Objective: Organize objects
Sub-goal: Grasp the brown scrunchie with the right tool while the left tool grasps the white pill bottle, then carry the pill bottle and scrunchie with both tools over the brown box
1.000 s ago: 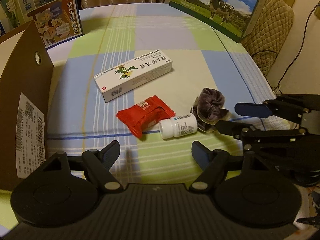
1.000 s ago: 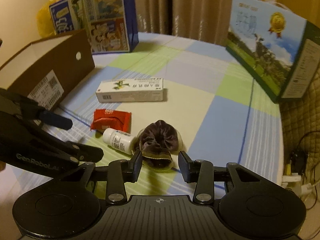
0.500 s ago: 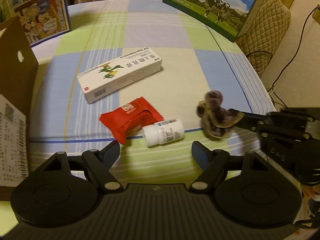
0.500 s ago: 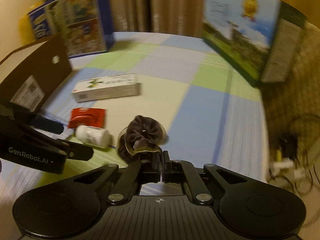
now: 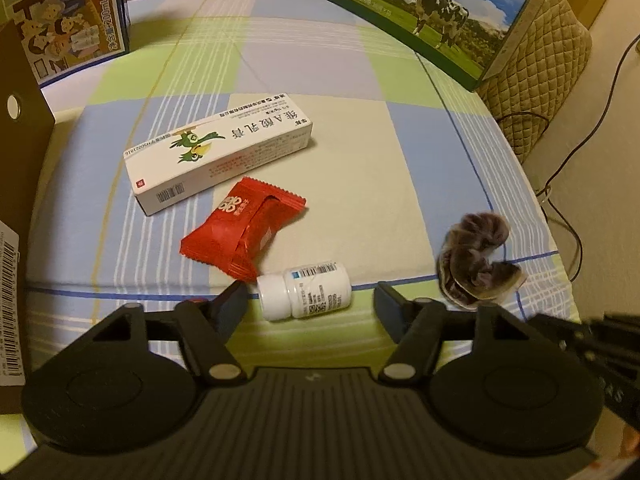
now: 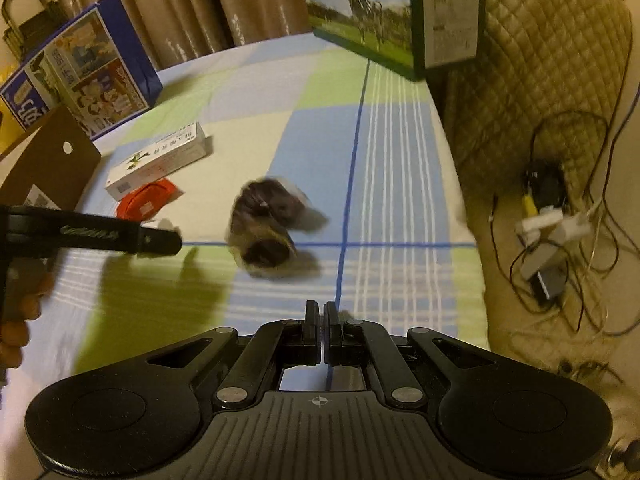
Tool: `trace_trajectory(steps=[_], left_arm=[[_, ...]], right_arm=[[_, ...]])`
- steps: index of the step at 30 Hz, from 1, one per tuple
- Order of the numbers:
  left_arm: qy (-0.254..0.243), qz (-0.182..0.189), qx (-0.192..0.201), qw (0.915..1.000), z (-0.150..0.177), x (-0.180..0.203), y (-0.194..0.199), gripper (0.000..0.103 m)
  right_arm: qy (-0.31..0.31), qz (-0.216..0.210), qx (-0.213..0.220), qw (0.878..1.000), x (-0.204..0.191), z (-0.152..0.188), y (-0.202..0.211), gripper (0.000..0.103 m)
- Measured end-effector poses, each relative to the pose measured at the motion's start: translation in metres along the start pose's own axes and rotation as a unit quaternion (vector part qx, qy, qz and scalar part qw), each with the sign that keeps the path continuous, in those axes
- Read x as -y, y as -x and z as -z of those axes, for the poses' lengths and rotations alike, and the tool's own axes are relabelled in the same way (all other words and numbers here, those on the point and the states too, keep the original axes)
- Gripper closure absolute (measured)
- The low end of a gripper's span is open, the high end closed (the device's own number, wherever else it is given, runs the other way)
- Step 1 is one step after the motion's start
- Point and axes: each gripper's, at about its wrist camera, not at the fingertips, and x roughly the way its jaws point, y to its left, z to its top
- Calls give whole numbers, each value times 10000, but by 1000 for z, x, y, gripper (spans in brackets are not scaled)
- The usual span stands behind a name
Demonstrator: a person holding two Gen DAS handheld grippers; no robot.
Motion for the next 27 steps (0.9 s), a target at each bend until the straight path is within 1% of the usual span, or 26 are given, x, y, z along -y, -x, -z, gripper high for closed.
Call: trace_trajectory(steps=[2, 3, 5, 6, 7, 8, 9, 10, 11, 14, 18, 24, 27], left_arm=[[-87, -51, 64, 9999, 1, 1, 0, 48], [-132, -84, 92, 9998, 1, 0, 1, 56], [-213, -58, 117, 9997, 3, -2, 2, 58], [-240, -51, 122, 9996, 4, -3, 3, 58], [-286, -84, 136, 9995, 6, -3, 5, 58], [-347, -131, 153, 9992, 8, -5, 6, 58], [-406, -188, 166, 9989, 10, -6, 8, 58], [-455, -247, 174, 9985, 13, -9, 10, 58], [-474, -285, 175, 9983, 15, -12, 12, 58], [-485, -404, 175, 9979, 22, -23, 18, 58], [-411, -603, 180, 9972, 28, -37, 25, 58], [-204, -786, 167, 9966, 32, -55, 32, 58], [-165, -836, 155, 9962, 33, -59, 34, 58]], right_arm=[[-6, -5, 4, 10000, -1, 0, 2, 103], [-4, -52, 37, 10000, -1, 0, 3, 103], [2, -107, 173, 9998, -2, -3, 7, 102], [21, -123, 227, 9997, -4, -5, 7, 98], [55, -140, 267, 9995, -5, -7, 7, 89], [109, -164, 322, 9993, -8, -10, 7, 72], [149, -175, 368, 9991, -9, -13, 7, 62], [175, -209, 413, 9988, -12, -16, 6, 47], [192, -265, 441, 9985, -14, -18, 5, 44], [355, -317, 433, 9979, -21, -27, -4, 43], [694, -143, 403, 9967, -31, -35, -22, 43], [818, -19, 360, 9960, -37, -41, -46, 43], [1007, 179, 353, 9941, -44, -40, -55, 44]])
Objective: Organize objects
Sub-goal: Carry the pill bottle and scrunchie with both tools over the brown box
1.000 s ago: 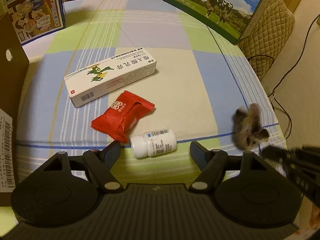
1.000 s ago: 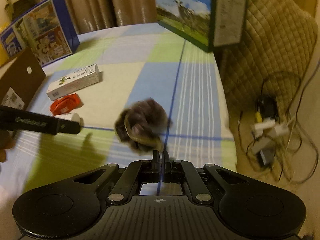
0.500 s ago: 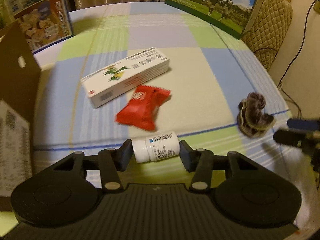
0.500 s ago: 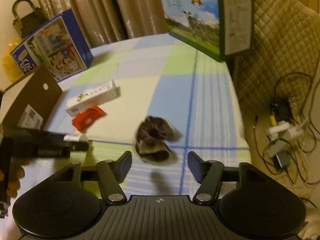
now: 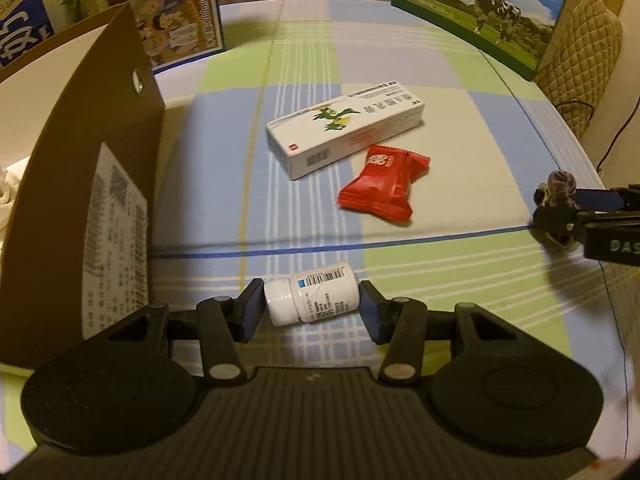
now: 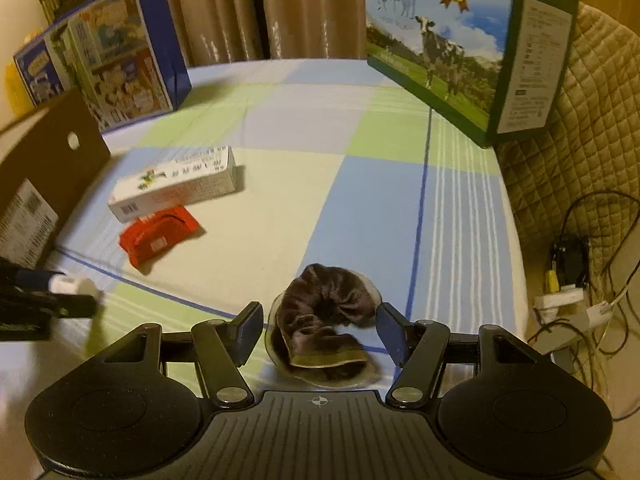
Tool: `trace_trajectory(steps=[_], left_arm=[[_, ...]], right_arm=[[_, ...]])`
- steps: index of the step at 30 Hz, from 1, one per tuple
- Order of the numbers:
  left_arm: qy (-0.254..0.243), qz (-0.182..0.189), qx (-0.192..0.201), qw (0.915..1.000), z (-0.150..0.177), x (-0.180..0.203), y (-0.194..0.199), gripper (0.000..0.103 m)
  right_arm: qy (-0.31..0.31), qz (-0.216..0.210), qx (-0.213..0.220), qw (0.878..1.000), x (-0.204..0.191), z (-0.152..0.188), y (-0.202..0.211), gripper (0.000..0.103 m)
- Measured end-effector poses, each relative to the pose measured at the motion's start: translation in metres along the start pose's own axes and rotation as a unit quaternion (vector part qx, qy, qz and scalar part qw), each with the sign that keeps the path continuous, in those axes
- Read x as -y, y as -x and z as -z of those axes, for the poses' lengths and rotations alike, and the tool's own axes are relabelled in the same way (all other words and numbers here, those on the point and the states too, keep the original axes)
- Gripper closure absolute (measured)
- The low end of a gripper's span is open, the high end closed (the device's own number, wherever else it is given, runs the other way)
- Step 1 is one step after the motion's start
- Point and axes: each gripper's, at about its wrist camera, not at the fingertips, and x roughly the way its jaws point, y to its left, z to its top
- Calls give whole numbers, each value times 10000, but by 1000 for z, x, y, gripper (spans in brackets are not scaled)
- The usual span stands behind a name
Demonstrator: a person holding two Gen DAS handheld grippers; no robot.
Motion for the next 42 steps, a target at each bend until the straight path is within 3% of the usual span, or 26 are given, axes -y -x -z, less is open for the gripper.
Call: trace_trajectory(steps=[1, 2, 5, 12, 22, 42], left_arm=[[-2, -9, -4, 10000, 1, 0, 1, 58], [-4, -14, -10, 10000, 2, -1, 1, 58], [-11, -7, -16, 10000, 5, -1, 3, 58], [-47, 33, -66, 10000, 15, -2, 9, 60], [-79, 120, -68, 9999, 36, -5, 29, 60], [-24, 294, 11, 9996, 85, -33, 100, 60]], right_arm=[[101, 48, -6, 9999, -3, 2, -2, 47], [217, 116, 20, 9997, -6, 3, -2, 59], [421, 61, 9, 9991, -14, 7, 1, 79], [536, 55, -156, 9984, -32, 26, 17, 85], [167, -371, -422, 9983, -50, 60, 57, 86], [96, -785, -241, 9966, -91, 73, 117, 86]])
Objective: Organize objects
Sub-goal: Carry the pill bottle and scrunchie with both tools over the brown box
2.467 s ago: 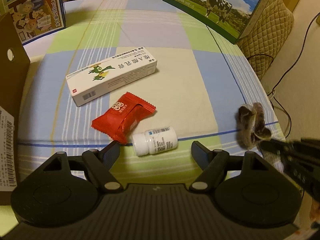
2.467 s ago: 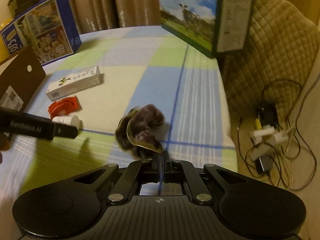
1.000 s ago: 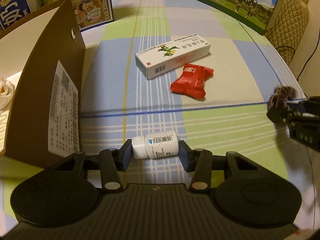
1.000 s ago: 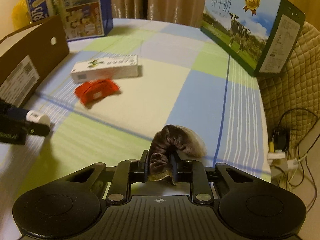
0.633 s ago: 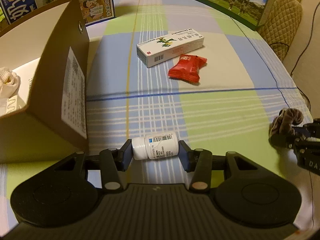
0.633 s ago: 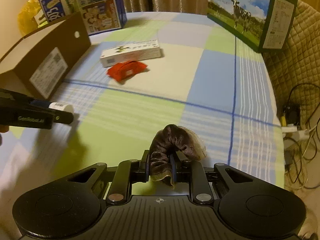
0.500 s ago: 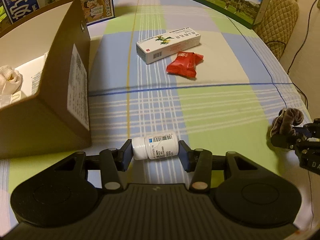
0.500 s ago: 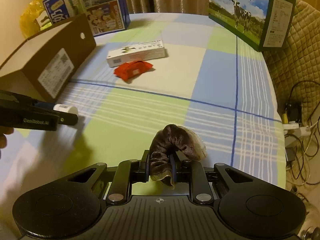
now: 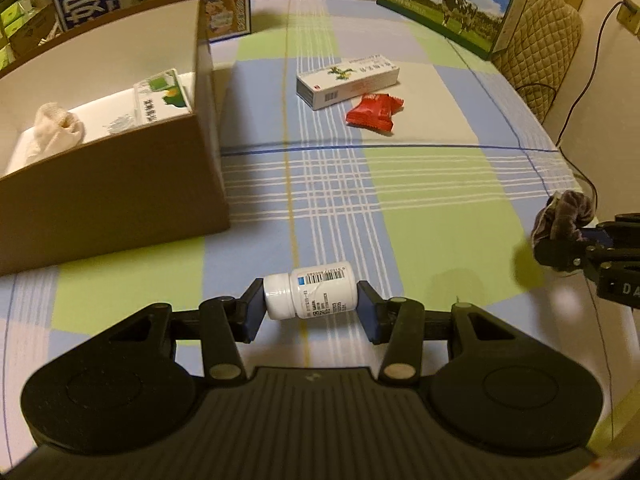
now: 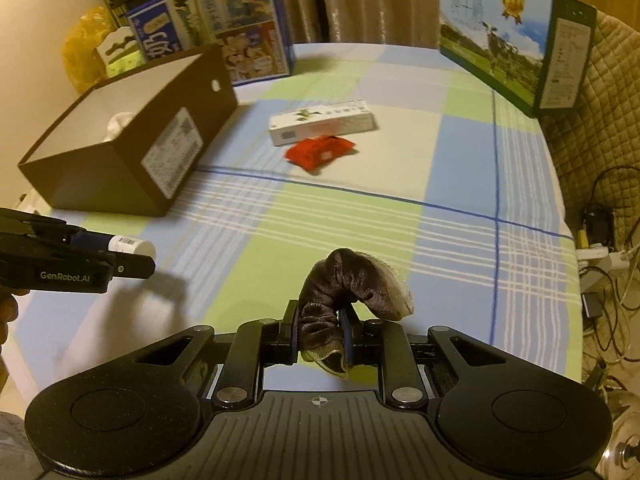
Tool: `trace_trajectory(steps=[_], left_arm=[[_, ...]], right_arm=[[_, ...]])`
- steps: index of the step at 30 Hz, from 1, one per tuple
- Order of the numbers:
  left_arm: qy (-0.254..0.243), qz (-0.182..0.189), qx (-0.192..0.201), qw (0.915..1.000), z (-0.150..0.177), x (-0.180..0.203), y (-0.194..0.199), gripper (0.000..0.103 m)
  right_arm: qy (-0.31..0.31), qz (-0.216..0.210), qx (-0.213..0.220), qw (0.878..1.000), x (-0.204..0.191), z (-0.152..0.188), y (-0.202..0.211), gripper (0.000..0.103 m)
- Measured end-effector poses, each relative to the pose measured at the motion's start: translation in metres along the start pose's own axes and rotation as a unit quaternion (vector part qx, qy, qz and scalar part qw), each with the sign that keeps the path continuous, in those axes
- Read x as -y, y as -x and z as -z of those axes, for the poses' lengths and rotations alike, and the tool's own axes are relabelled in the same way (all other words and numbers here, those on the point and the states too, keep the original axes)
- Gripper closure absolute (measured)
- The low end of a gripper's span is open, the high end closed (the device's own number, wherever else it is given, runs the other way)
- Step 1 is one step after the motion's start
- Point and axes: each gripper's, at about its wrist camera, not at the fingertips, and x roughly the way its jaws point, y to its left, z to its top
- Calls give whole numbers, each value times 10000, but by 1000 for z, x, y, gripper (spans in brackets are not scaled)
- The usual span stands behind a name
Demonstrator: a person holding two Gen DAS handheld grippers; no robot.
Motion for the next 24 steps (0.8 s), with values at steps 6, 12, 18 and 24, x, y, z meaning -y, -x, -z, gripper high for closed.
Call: trace_trajectory(steps=[6, 12, 18, 24], left_arm=[[102, 39, 202, 9997, 4, -11, 28, 60], [206, 75, 417, 9989, 5, -27, 53, 60], [409, 21, 592, 9974, 6, -52, 77, 60], [650, -179, 750, 9949, 7, -87, 96, 60]], right_arm=[[176, -178, 144, 9996, -24, -8, 11, 86], [335, -400, 328, 9981, -51, -19, 20, 86], [521, -652, 432, 9956, -83, -31, 20, 86], [753, -920, 493, 9917, -119, -48, 8, 86]])
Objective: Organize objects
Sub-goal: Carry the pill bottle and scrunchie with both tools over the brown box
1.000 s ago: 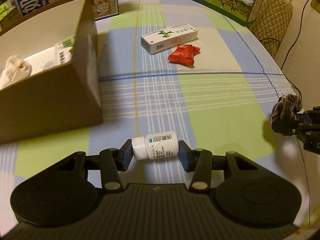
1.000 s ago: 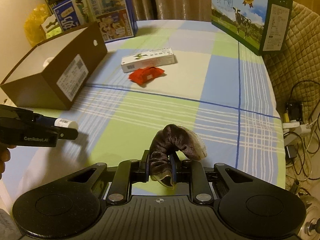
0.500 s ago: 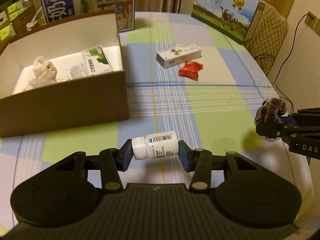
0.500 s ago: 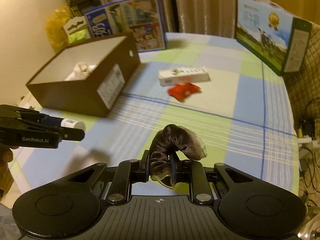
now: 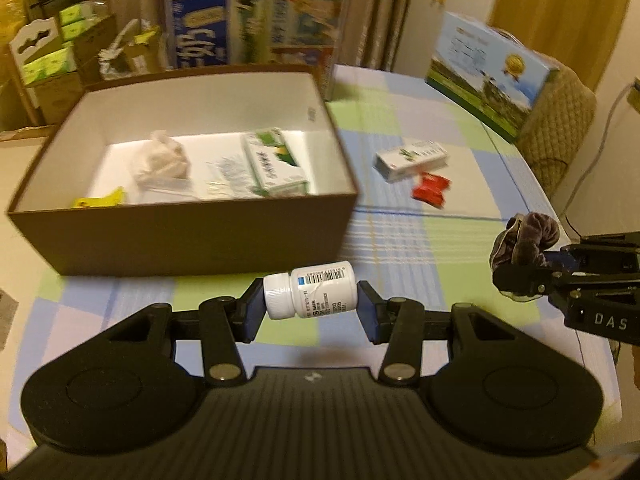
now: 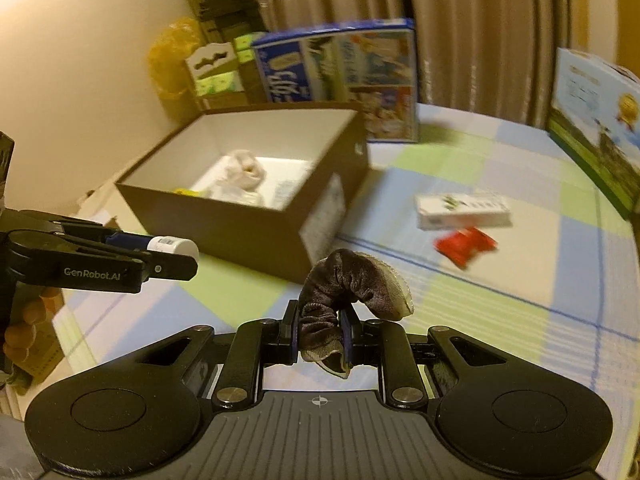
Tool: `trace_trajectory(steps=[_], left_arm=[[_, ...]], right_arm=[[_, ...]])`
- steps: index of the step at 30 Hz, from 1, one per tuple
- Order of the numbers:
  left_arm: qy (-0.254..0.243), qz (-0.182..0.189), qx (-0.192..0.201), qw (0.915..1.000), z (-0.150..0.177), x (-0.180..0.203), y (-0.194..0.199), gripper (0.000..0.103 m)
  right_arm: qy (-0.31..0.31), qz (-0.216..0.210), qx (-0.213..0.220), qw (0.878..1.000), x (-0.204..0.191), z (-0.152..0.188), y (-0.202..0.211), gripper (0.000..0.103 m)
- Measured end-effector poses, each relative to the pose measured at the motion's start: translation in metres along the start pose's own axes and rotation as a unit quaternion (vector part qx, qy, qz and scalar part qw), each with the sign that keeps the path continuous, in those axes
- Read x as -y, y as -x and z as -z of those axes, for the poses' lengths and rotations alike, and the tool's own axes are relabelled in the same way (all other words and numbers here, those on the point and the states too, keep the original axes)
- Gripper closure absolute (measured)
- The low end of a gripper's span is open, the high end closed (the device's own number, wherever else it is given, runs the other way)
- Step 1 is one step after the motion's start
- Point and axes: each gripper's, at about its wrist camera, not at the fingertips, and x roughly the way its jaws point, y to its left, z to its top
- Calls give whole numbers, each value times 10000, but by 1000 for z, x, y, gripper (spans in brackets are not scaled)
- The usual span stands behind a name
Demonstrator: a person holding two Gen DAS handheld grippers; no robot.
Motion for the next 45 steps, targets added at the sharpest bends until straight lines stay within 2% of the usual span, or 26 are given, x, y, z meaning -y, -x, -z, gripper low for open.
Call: trace_trajectory(steps=[10, 21, 31, 45], left_arm=[[280, -345, 222, 9988, -20, -65, 15, 60], [298, -606, 416, 9969, -61, -127, 4, 60], [255, -849, 208, 9958, -106, -178, -40, 60], [-5, -997, -336, 9944, -139, -214, -115, 60]], right_arm=[[353, -384, 184, 9985, -48, -46, -43, 86], [511, -271, 337, 9978, -75, -98, -96, 86], [425, -102, 251, 9987, -75, -139, -146, 86], [299, -80, -198, 9993, -68, -165, -211, 86]])
